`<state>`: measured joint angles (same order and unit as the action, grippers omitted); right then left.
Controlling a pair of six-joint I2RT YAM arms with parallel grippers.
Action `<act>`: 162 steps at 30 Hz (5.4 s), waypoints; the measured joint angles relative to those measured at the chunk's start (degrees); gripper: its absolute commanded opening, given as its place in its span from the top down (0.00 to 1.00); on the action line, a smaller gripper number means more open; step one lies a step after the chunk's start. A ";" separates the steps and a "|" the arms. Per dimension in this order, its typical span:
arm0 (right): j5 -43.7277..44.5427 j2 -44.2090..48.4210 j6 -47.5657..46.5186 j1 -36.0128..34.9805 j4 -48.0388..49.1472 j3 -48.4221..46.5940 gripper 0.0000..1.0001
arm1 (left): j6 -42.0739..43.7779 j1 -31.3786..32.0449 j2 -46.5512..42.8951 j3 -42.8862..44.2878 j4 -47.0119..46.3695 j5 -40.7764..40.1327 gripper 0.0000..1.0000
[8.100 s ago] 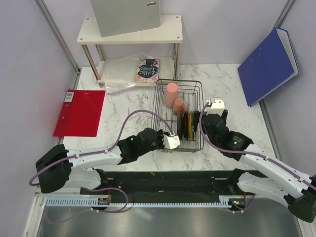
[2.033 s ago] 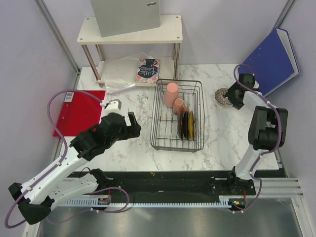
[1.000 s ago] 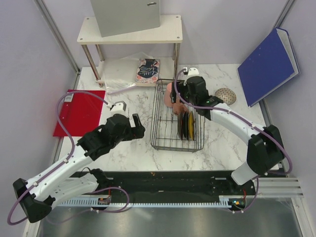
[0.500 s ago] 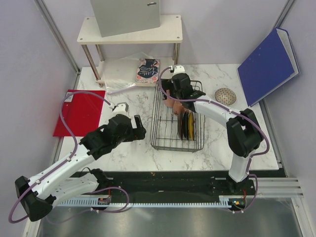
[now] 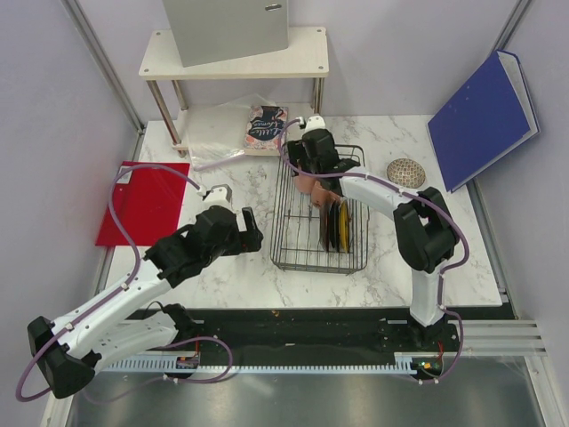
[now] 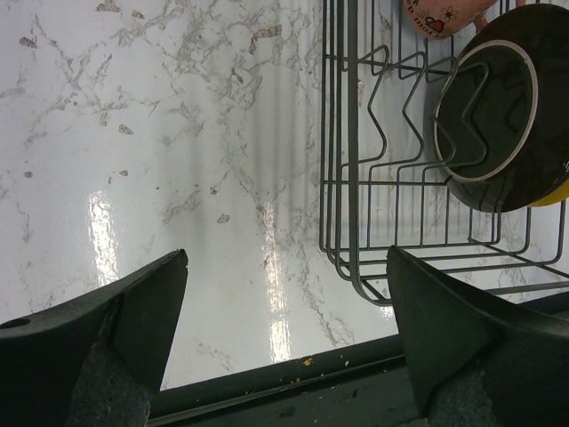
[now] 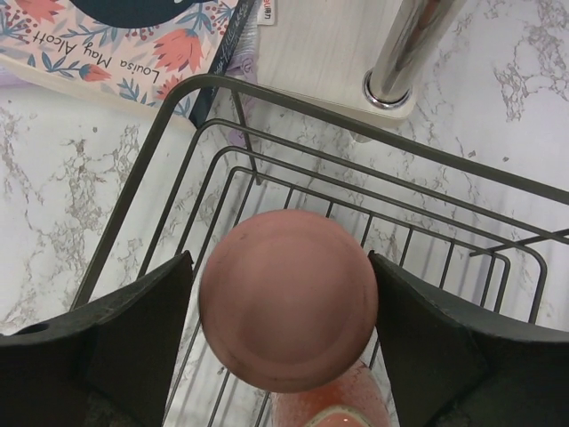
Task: Unload the mixed dishes from the dish rack
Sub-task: Pick up the cup from the dish rack, then place the cup at the center of the board.
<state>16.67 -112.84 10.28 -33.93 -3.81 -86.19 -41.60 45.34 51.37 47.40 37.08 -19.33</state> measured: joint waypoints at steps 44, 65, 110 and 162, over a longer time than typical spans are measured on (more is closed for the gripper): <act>-31.56 43.30 50.75 -1.20 54.40 52.19 1.00 | 0.92 0.00 -25.94 -21.94 -42.51 9.97 0.08; -35.54 36.04 57.09 -4.37 64.48 52.96 1.00 | 0.94 0.00 -20.15 -22.10 -56.28 14.82 0.98; 20.57 58.99 22.38 -4.94 -18.99 38.64 0.02 | 24.74 -20.81 58.45 66.53 22.69 5.55 0.98; 14.82 54.53 20.90 -4.94 -17.00 41.42 0.02 | 26.49 -22.34 67.95 75.84 21.22 4.37 0.01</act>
<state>31.48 -58.30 31.18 -38.87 -20.82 -44.77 -15.11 23.00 119.33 123.24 58.30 -14.96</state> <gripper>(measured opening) 0.982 0.991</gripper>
